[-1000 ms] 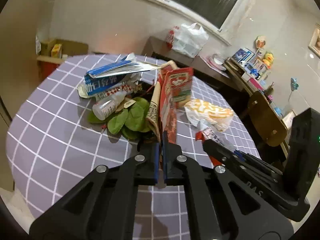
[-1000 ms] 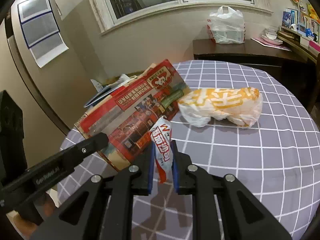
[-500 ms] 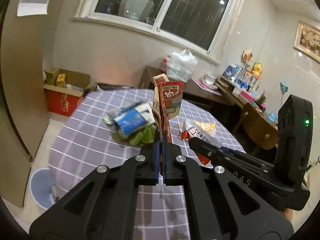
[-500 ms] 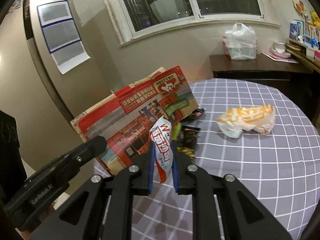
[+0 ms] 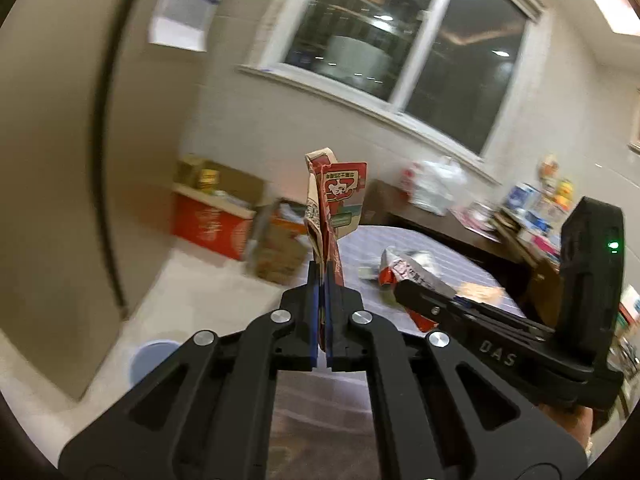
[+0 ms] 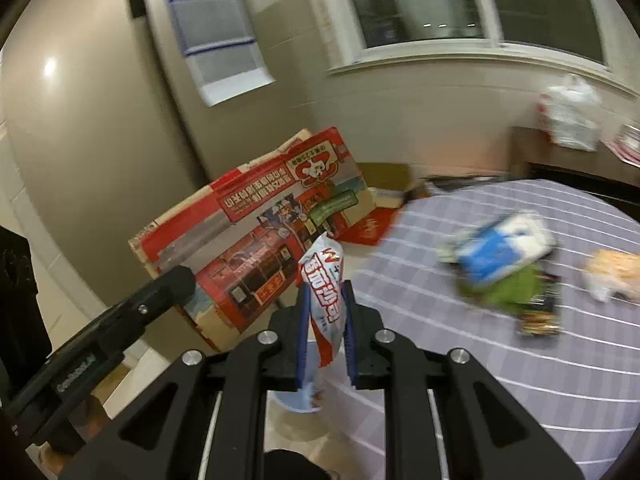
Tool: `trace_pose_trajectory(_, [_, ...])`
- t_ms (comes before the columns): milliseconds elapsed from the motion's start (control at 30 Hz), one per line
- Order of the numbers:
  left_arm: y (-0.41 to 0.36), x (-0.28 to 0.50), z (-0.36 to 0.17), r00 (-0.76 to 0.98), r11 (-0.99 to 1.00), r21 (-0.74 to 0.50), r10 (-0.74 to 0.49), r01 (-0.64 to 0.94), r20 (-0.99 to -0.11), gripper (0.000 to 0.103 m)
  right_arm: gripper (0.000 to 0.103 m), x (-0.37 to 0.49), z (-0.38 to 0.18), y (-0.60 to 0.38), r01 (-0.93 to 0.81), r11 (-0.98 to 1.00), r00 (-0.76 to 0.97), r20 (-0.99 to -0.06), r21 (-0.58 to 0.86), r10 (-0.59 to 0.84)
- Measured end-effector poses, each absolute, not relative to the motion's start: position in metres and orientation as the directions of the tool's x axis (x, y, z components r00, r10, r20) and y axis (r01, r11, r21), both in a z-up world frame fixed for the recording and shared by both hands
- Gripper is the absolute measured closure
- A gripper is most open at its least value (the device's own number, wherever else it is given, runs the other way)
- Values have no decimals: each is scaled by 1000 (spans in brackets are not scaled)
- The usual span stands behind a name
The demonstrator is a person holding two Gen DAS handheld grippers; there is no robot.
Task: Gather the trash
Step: 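Carry wrapper and carton over the blue bin and release both, then return to table, grasp bread bag with right while left grasps blue-white box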
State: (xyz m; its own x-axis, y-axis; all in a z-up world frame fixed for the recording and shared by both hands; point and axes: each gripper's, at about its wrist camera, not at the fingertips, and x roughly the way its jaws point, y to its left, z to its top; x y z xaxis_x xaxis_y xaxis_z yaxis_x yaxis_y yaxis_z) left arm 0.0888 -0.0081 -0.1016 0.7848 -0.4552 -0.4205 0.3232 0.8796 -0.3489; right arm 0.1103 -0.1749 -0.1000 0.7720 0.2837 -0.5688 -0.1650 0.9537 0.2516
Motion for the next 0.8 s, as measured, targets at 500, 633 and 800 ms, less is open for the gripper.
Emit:
trace_pose_trajectory(500, [102, 194, -223, 616, 944, -327, -276, 31, -738, 100, 88, 197, -191, -46, -271, 936, 638, -687, 223, 348])
trace_pose_trajectory(633, [108, 223, -249, 539, 925, -380, -320, 0, -779, 35, 88, 211, -207, -47, -247, 944, 627, -706, 220, 329])
trace_pose_trajectory(800, [117, 226, -261, 555, 936, -349, -268, -44, -788, 26, 87, 217, -220, -48, -241, 948, 607, -729, 210, 316])
